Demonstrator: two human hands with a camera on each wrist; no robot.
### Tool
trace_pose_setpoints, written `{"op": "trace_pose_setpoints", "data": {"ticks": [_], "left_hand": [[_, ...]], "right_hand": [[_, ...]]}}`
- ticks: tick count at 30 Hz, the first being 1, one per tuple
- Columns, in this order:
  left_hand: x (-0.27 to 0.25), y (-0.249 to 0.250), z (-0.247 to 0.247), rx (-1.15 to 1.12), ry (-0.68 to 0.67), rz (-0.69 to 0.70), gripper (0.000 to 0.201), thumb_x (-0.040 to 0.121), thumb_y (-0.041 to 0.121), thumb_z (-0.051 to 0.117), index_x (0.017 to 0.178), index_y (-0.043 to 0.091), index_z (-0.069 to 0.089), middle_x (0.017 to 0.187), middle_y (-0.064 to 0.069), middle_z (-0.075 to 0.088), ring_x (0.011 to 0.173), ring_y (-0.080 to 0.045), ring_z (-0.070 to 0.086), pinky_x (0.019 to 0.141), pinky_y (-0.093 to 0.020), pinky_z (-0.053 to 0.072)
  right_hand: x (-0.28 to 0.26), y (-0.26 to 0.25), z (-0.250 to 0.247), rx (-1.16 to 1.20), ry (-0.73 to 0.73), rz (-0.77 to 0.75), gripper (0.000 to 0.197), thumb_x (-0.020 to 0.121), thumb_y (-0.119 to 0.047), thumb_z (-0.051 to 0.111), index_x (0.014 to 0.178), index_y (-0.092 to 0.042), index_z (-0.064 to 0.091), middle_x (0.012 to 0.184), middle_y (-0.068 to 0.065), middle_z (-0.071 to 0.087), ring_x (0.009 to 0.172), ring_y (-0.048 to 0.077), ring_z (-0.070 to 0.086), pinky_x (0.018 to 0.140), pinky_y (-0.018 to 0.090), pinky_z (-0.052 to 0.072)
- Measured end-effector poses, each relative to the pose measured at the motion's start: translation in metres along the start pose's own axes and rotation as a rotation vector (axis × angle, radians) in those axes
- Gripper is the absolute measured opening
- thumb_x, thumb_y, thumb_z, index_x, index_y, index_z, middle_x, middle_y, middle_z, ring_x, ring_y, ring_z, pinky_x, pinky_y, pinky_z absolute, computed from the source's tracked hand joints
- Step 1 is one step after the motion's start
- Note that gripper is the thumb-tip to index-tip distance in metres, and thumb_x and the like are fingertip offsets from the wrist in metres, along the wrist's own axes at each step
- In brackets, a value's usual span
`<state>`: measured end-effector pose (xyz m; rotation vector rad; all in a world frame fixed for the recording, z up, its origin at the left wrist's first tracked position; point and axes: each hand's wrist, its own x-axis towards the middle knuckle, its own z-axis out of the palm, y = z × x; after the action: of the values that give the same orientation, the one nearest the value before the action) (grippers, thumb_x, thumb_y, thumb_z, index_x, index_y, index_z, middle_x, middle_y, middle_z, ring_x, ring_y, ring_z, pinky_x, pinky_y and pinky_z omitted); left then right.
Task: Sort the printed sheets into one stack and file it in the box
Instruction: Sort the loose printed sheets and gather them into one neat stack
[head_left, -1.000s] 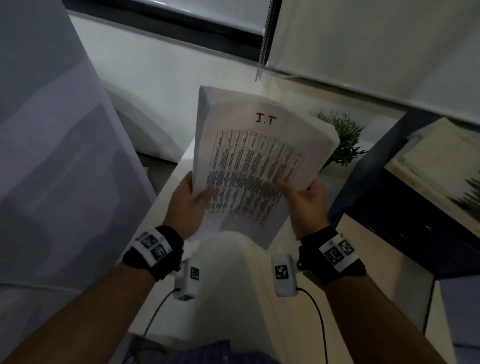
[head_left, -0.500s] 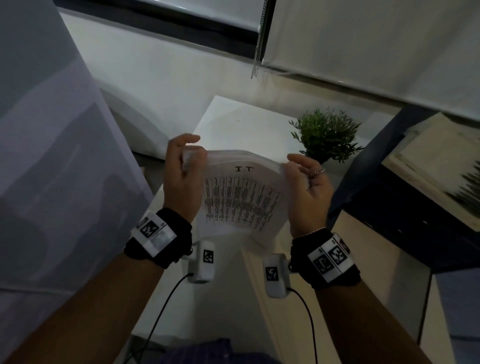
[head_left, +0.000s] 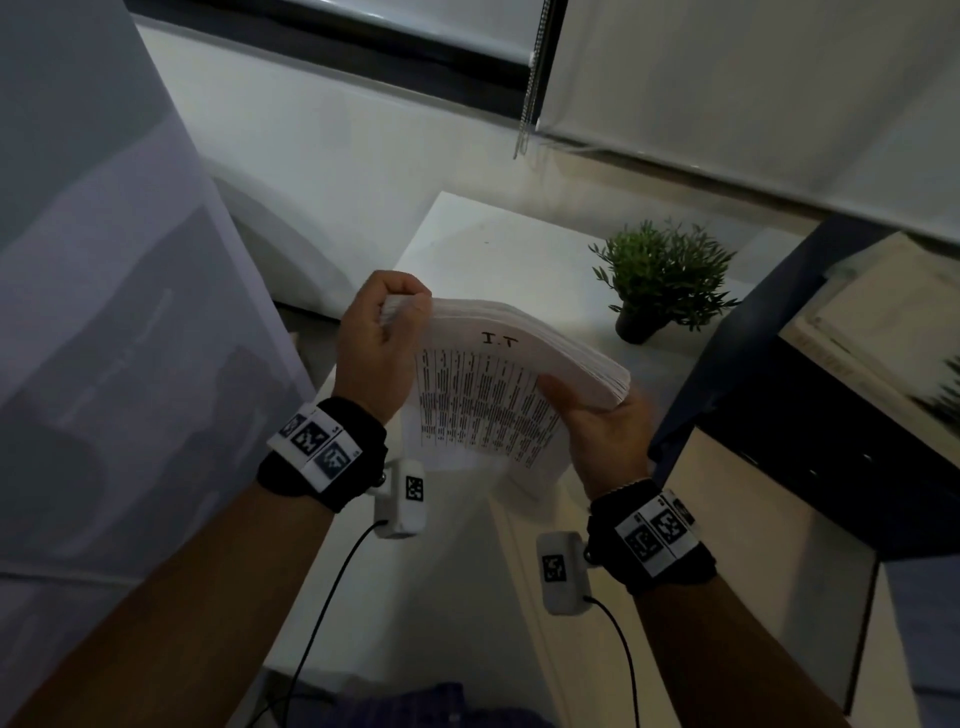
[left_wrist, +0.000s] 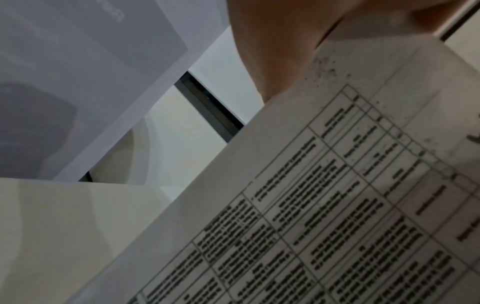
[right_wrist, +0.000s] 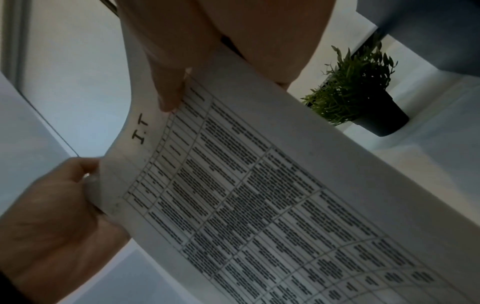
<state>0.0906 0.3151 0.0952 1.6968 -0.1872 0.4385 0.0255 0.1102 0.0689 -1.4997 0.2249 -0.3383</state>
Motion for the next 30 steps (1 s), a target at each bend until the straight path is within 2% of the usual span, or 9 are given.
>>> {"op": "trace_pose_setpoints", "data": {"ticks": [5, 9, 12, 17, 19, 23, 26, 28, 30], "left_hand": [[0.007, -0.008, -0.004, -0.029, 0.029, 0.030, 0.011, 0.095, 0.013, 0.047, 0.093, 0.011, 0.057, 0.082, 0.010, 0.062, 0.075, -0.001, 0.055, 0.070, -0.015, 0.043], [-0.006, -0.017, -0.003, -0.132, -0.106, -0.114, 0.023, 0.085, 0.018, 0.069, 0.101, 0.022, 0.053, 0.083, 0.029, 0.067, 0.073, 0.008, 0.060, 0.063, -0.011, 0.048], [-0.007, -0.009, 0.001, -0.147, -0.050, -0.110, 0.016, 0.083, 0.023, 0.066, 0.097, 0.025, 0.059, 0.084, 0.034, 0.068, 0.081, 0.014, 0.062, 0.071, -0.007, 0.047], [-0.020, -0.013, -0.006, -0.197, -0.056, -0.027, 0.042, 0.081, 0.061, 0.062, 0.097, 0.024, 0.050, 0.081, 0.016, 0.057, 0.070, -0.001, 0.052, 0.063, -0.019, 0.044], [-0.024, -0.013, -0.007, -0.204, -0.047, -0.009, 0.036, 0.088, 0.053, 0.058, 0.098, 0.020, 0.051, 0.082, 0.016, 0.054, 0.069, -0.001, 0.049, 0.062, -0.017, 0.042], [-0.019, -0.006, -0.005, -0.195, 0.044, -0.029, 0.020, 0.090, 0.022, 0.053, 0.086, 0.002, 0.055, 0.073, 0.009, 0.051, 0.066, -0.002, 0.046, 0.061, -0.015, 0.038], [-0.013, -0.002, -0.003, -0.257, 0.101, -0.067, 0.031, 0.085, 0.025, 0.048, 0.076, -0.004, 0.053, 0.069, -0.002, 0.049, 0.067, -0.014, 0.044, 0.062, -0.027, 0.035], [-0.012, -0.007, -0.007, -0.262, 0.079, -0.068, 0.030, 0.088, 0.028, 0.049, 0.084, -0.001, 0.054, 0.076, 0.000, 0.052, 0.071, -0.012, 0.047, 0.065, -0.026, 0.038], [-0.016, -0.014, -0.010, -0.248, -0.029, -0.096, 0.035, 0.086, 0.035, 0.064, 0.100, 0.005, 0.051, 0.089, 0.006, 0.056, 0.077, -0.006, 0.054, 0.067, -0.022, 0.045]], "right_hand": [[0.001, 0.001, -0.001, -0.007, -0.037, -0.010, 0.025, 0.080, -0.001, 0.077, 0.099, -0.017, 0.073, 0.090, -0.006, 0.078, 0.085, 0.011, 0.074, 0.074, 0.023, 0.059], [0.004, -0.006, 0.000, -0.019, -0.033, -0.021, 0.024, 0.079, -0.003, 0.077, 0.095, -0.021, 0.074, 0.087, -0.010, 0.078, 0.084, 0.007, 0.074, 0.074, 0.021, 0.057], [0.004, -0.015, -0.001, 0.036, -0.002, -0.071, 0.026, 0.079, -0.002, 0.076, 0.096, -0.021, 0.074, 0.090, -0.008, 0.078, 0.088, 0.010, 0.074, 0.078, 0.024, 0.057], [-0.006, -0.004, -0.008, -0.026, 0.022, -0.095, 0.036, 0.075, -0.011, 0.084, 0.108, -0.010, 0.071, 0.103, 0.008, 0.074, 0.096, 0.024, 0.072, 0.079, 0.034, 0.059], [-0.009, 0.001, -0.006, -0.046, 0.013, -0.074, 0.041, 0.076, -0.001, 0.082, 0.114, -0.002, 0.066, 0.108, 0.015, 0.071, 0.100, 0.027, 0.070, 0.080, 0.032, 0.059], [-0.008, -0.003, 0.002, 0.003, -0.031, -0.084, 0.041, 0.074, 0.010, 0.078, 0.106, -0.013, 0.066, 0.101, 0.008, 0.070, 0.091, 0.011, 0.070, 0.075, 0.022, 0.056], [-0.007, -0.003, 0.002, 0.004, -0.055, -0.075, 0.043, 0.075, 0.011, 0.077, 0.110, -0.010, 0.064, 0.101, 0.006, 0.069, 0.090, 0.007, 0.068, 0.074, 0.020, 0.056], [-0.009, 0.002, 0.001, -0.026, -0.069, -0.072, 0.039, 0.078, 0.008, 0.076, 0.113, -0.005, 0.066, 0.101, 0.001, 0.073, 0.092, 0.009, 0.070, 0.076, 0.021, 0.056], [-0.008, 0.007, 0.000, -0.059, -0.044, -0.053, 0.033, 0.080, 0.002, 0.077, 0.105, -0.019, 0.072, 0.094, -0.011, 0.077, 0.090, 0.005, 0.072, 0.079, 0.023, 0.057]]}}
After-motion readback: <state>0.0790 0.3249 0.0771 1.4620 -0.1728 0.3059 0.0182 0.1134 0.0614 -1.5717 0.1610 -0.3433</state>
